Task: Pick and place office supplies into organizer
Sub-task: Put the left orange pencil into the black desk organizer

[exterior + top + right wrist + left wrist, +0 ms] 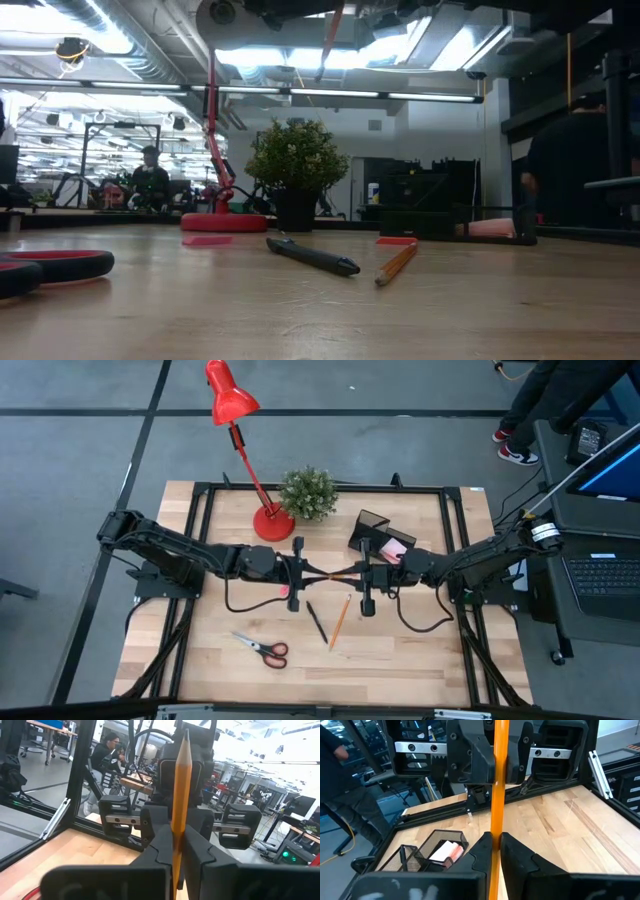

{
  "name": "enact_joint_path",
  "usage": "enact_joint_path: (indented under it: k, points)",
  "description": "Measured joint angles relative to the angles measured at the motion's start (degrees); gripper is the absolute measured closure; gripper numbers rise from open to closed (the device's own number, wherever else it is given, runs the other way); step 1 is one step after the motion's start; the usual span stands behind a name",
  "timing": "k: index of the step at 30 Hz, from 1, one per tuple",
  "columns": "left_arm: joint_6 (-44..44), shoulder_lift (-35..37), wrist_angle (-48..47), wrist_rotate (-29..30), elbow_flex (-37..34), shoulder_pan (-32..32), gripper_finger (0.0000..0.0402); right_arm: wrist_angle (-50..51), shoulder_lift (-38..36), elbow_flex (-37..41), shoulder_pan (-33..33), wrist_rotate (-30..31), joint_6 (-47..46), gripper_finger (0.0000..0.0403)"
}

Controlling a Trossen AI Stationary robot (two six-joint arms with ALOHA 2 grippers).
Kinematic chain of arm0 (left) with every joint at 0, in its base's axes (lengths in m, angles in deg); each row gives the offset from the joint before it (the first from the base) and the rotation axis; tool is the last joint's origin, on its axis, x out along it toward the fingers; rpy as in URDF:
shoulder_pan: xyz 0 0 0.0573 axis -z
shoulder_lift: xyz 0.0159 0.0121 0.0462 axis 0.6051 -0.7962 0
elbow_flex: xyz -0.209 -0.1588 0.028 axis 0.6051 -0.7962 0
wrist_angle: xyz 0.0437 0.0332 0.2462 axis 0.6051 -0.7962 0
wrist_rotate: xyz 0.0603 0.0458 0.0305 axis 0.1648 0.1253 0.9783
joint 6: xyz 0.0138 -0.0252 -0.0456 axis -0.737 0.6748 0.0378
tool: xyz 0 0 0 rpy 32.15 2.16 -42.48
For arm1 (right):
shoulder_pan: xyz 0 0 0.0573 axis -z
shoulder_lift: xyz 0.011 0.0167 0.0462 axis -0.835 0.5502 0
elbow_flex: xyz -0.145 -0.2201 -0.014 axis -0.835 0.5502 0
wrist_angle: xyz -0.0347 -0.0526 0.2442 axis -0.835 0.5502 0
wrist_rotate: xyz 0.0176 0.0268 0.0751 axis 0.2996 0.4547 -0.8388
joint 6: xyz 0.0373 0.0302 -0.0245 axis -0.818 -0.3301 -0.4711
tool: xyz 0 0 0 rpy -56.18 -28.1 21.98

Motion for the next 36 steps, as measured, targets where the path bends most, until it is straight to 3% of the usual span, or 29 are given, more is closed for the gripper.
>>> enact_joint_path:
  k: [9, 15, 25, 31, 36]
  points:
    - [-1.50, 0.83, -0.93, 0.96, 0.00, 0.00, 0.0310, 0.27, -0.88, 0.00, 0.00, -0.23, 0.00, 0.0388]
    - [-3.85, 3.03, -3.85, 2.93, 0.02, 0.00, 0.0299, 5.02, -1.59, 0.00, 0.00, 2.47, -0.14, 0.0388]
    - [-2.78, 4.24, -9.16, 2.89, 0.02, 0.00, 0.0345, 12.22, -4.60, 0.02, 1.38, 13.68, -1.30, 0.0388]
    - [-3.34, 4.24, -9.69, 3.76, 0.02, -0.43, 0.0395, 20.51, -10.26, 0.04, 4.55, 14.10, -5.91, 0.0388]
    - [-3.07, 5.32, -10.35, 5.25, 0.02, -2.19, 0.0399, 22.12, -12.56, 2.34, 5.75, 14.00, -7.47, 0.0388]
